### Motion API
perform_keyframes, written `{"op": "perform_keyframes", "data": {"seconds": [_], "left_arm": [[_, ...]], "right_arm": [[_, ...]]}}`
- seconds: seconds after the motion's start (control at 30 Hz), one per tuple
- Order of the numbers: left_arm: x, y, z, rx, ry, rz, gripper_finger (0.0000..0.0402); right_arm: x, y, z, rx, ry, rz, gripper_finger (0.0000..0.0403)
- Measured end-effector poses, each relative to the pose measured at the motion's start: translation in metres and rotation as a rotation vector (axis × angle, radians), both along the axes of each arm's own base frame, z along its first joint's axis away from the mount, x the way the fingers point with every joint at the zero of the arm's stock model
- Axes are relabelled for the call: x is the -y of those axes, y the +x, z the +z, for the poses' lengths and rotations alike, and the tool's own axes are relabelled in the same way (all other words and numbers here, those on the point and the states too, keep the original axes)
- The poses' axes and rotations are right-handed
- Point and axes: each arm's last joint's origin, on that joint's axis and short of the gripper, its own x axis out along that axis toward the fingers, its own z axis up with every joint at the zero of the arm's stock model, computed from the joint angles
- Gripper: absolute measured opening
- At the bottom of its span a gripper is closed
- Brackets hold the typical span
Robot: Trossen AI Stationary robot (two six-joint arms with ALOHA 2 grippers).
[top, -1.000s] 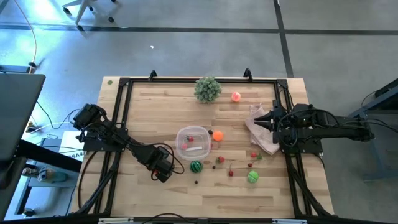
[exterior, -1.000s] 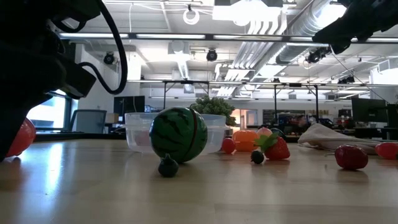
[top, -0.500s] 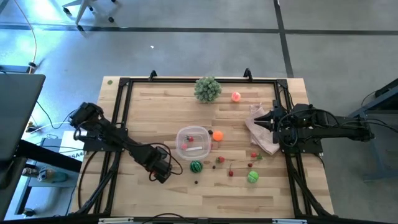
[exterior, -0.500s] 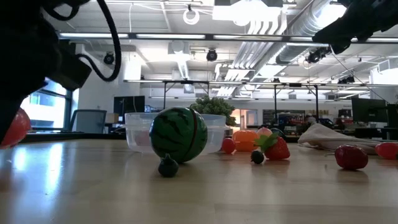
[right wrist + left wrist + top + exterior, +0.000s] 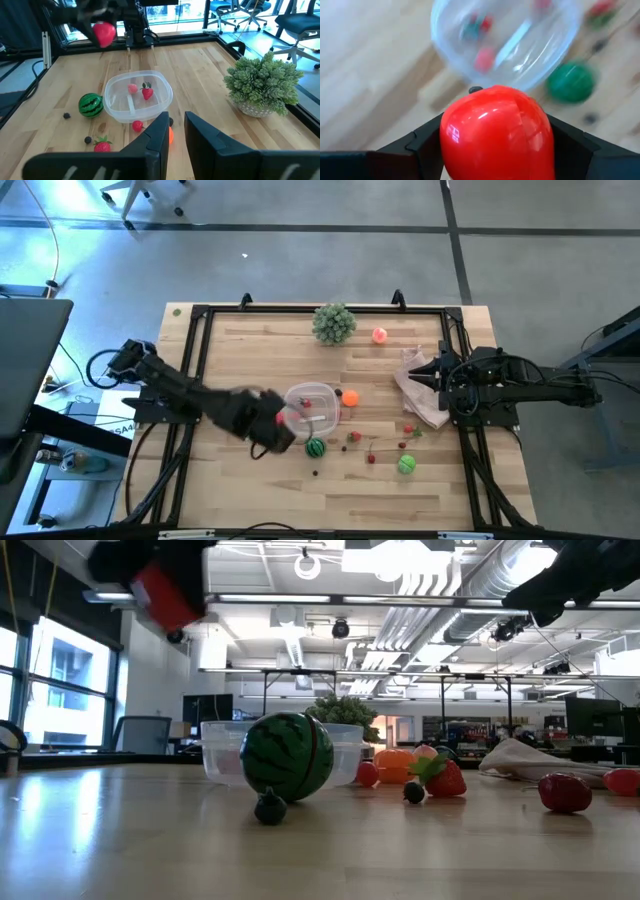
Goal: Pick and placing Produce into tupperware
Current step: Put the red apple into the transparent bin
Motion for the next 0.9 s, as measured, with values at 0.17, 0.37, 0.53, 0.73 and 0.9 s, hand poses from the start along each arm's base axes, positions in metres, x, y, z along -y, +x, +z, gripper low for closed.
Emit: {"op": "perform_keyframes", "data": {"seconds": [0.17, 0.37, 0.53, 0.73, 0.9], "left_arm": [[-0.034, 0.024, 0.027, 0.089, -0.01, -0.061, 0.0271], [-0.069, 0.052, 0.002, 0.037, -0.08, -0.142, 0.0277], [-0.086, 0.073, -0.035, -0.039, -0.172, -0.151, 0.0265], [-0.092, 0.093, -0.063, -0.031, -0.219, -0.199, 0.0269], [-0.094, 0.095, -0.074, -0.065, -0.227, -0.201, 0.0278]], "right_arm": [[0.0, 0.0, 0.0, 0.0, 0.0, 0.0, 0.0052], [0.0, 0.0, 0.0, 0.0, 0.0, 0.001, 0.0052], [0.0, 0.0, 0.0, 0.0, 0.0, 0.0, 0.0052], [0.0, 0.0, 0.0, -0.001, 0.0, 0.0, 0.0052], [0.0, 0.002, -0.001, -0.01, 0.002, 0.004, 0.0052]]}}
